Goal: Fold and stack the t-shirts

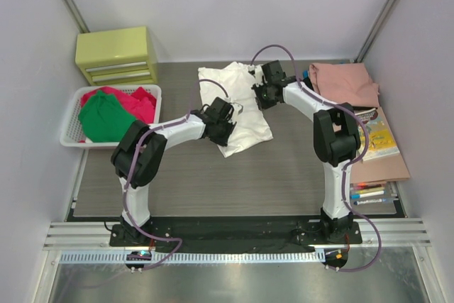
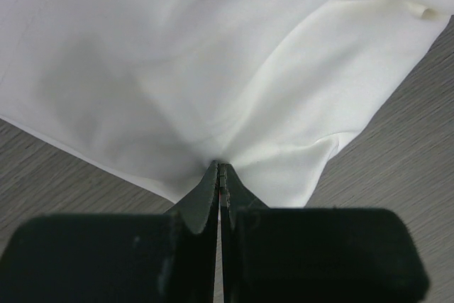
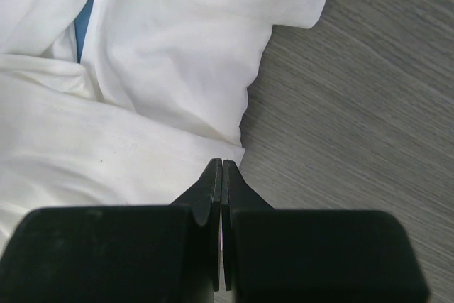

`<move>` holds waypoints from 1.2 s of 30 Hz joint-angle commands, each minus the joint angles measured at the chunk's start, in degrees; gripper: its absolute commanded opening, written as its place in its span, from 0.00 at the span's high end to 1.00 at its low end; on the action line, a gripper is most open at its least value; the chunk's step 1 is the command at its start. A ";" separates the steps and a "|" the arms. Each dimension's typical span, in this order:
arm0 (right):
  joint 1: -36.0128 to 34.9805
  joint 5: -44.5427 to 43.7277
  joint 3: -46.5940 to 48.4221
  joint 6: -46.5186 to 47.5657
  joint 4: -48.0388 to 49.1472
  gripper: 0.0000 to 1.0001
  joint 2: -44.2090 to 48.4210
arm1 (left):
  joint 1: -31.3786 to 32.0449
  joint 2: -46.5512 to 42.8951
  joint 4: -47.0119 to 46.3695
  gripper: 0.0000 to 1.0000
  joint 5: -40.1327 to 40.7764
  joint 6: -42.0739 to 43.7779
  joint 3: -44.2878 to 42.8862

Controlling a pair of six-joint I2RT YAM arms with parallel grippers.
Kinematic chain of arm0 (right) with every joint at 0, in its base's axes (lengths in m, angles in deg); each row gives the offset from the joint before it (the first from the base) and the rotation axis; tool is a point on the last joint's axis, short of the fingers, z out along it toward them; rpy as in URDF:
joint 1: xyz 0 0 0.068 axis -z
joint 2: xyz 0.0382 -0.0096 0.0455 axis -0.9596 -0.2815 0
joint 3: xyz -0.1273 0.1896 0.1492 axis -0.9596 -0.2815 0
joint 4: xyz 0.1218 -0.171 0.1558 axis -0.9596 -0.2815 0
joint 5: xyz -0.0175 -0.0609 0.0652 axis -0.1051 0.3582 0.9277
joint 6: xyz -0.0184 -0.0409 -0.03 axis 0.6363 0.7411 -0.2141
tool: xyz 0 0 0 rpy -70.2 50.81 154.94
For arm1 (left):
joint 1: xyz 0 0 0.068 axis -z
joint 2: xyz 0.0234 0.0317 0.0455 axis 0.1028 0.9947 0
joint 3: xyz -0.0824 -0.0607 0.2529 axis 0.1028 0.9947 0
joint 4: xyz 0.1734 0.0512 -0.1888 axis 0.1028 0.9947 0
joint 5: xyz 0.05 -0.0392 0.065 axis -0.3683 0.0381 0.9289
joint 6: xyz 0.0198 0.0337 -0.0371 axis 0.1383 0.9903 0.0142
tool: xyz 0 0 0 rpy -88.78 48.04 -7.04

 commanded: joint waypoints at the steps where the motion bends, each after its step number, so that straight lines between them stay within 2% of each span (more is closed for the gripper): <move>1: -1.24 2.72 -3.31 -1.53 0.06 0.99 3.28 | 0.01 -2.61 1.79 1.00 0.23 0.78 1.62; 5: -1.77 2.90 -6.40 -1.00 0.76 0.99 4.43 | 0.10 -1.82 1.79 1.00 -0.21 0.34 1.27; 9: -1.86 2.28 -5.79 -0.74 0.94 0.99 1.10 | 0.01 -1.55 1.97 1.00 -0.30 0.34 1.01; 20: -1.77 -5.18 3.87 2.16 1.73 0.99 -7.78 | 0.10 -2.17 1.97 1.00 -0.47 0.51 1.71; 26: -0.98 -9.06 6.25 2.42 2.34 0.99 -8.93 | 0.10 -2.17 1.97 1.00 -0.56 0.69 2.06; 32: -0.71 -8.01 2.13 3.04 2.34 0.99 -5.69 | 0.10 -2.17 1.97 1.00 -0.74 0.60 1.97; 36: -0.71 -4.24 -5.41 2.95 2.26 0.99 -0.69 | 0.10 -2.61 1.88 1.00 -0.74 0.60 2.15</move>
